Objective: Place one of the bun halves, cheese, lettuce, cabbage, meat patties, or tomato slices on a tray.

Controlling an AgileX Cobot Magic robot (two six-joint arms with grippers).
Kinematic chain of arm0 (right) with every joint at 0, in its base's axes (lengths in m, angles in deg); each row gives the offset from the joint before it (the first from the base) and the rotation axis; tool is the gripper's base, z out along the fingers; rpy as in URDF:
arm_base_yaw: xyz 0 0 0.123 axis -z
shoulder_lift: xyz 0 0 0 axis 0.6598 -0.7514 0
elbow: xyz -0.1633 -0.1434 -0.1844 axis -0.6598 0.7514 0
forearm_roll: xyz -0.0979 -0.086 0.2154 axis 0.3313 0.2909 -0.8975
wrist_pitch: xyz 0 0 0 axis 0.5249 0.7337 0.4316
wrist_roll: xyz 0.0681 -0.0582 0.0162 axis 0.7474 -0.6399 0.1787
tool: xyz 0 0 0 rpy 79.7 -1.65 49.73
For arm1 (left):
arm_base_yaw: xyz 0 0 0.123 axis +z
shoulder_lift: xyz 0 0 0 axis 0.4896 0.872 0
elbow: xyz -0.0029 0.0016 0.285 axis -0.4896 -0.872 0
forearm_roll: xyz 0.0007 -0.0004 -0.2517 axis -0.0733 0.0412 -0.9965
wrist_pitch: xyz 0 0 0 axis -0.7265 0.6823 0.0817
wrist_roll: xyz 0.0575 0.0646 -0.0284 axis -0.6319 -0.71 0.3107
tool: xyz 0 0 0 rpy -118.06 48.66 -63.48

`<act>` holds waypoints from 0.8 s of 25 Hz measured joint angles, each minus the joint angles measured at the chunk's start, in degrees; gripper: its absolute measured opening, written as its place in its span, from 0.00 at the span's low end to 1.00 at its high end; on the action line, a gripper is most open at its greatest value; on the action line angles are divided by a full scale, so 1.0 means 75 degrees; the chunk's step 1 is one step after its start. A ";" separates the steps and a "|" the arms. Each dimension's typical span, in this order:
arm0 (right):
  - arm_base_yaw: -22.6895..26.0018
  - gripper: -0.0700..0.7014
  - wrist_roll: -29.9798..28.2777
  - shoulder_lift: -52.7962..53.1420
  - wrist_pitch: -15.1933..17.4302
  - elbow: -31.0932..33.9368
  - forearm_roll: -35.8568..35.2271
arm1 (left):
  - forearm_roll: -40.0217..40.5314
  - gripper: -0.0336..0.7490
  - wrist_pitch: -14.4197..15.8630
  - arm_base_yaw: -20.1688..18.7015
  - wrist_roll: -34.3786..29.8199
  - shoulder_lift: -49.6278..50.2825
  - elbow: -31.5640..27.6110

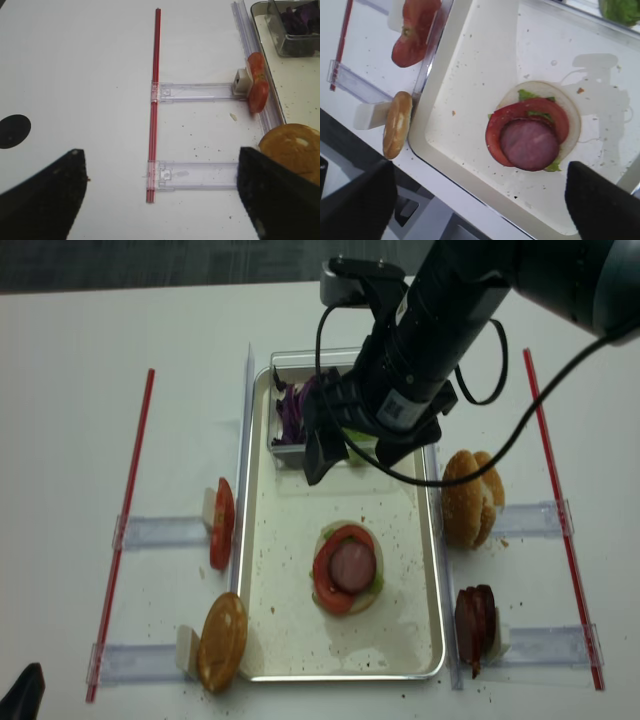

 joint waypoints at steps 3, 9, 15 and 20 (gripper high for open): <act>0.0000 0.99 0.0545 0.0051 0.0075 -0.0031 0.0786 | 0.0000 0.76 0.0000 0.0000 0.0000 0.0000 0.0000; 0.0000 0.99 0.1720 0.0051 0.0739 -0.0048 0.3104 | 0.0000 0.76 0.0000 0.0000 0.0000 0.0000 0.0000; 0.0018 0.99 0.1954 0.0051 0.0929 -0.0048 0.3487 | 0.0000 0.76 0.0000 0.0000 0.0000 0.0000 0.0000; 0.0652 0.99 0.2022 0.0051 0.0929 -0.0048 0.3443 | 0.0000 0.76 0.0000 0.0000 0.0000 0.0000 0.0000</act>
